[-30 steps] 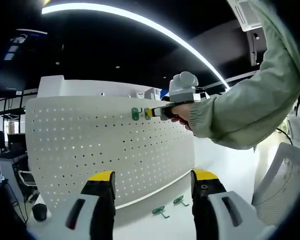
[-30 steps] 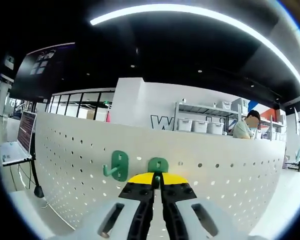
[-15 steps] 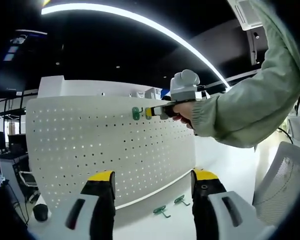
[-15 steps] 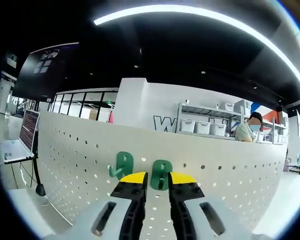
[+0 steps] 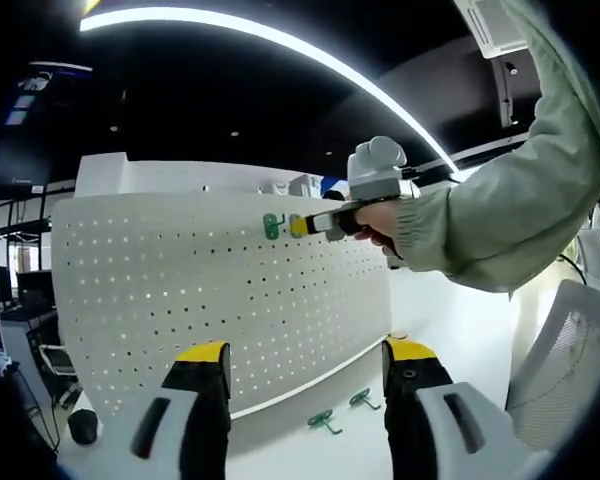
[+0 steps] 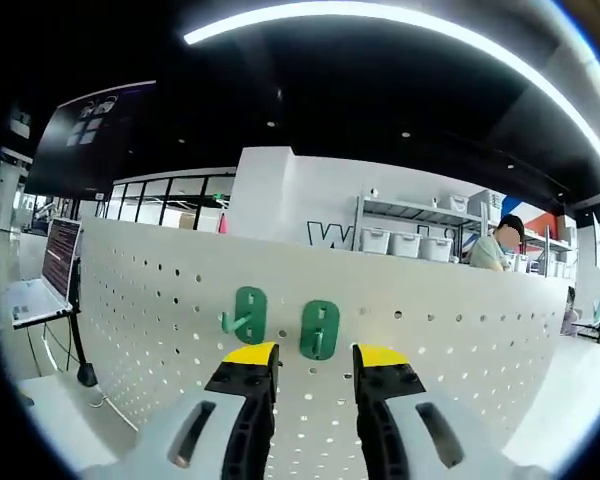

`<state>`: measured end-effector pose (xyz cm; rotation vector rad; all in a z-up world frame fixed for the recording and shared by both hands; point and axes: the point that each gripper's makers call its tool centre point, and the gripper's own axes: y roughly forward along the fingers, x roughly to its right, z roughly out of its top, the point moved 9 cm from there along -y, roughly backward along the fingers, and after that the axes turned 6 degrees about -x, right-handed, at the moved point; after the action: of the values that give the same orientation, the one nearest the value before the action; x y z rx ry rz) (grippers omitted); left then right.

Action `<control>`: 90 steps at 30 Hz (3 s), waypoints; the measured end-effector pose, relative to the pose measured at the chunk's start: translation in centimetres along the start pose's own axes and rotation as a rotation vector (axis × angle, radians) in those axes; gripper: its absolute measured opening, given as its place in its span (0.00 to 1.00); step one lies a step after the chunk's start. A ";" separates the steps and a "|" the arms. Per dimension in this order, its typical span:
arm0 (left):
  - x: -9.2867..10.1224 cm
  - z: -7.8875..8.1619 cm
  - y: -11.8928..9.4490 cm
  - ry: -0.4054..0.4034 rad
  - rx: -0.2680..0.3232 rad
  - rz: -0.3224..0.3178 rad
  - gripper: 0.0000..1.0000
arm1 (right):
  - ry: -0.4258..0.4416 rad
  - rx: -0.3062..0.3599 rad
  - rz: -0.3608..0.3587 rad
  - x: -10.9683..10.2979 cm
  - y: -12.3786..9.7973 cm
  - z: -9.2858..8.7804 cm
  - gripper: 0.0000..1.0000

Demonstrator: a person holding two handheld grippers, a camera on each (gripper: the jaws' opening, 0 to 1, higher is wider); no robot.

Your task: Insert the hook assembly into the mounting plate slot until the hook locks in place.

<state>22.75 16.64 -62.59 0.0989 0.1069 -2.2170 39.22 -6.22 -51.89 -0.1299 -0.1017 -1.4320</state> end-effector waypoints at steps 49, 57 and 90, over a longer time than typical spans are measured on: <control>1.0 -1.3 0.5 0.071 -0.093 -0.033 0.63 | 0.055 -0.133 0.104 1.6 -12.8 -7.4 0.41; 1.2 -1.6 0.7 0.088 -0.112 -0.038 0.62 | 0.079 -0.148 0.114 2.2 -15.8 -8.4 0.42; 1.6 -2.7 0.8 0.119 -0.205 -0.061 0.53 | 0.136 -0.110 0.242 -0.3 -20.0 -10.8 0.48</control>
<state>22.52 15.20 -65.49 0.1157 0.4069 -2.2471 19.24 -10.25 -62.01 -0.1298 0.1019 -1.2007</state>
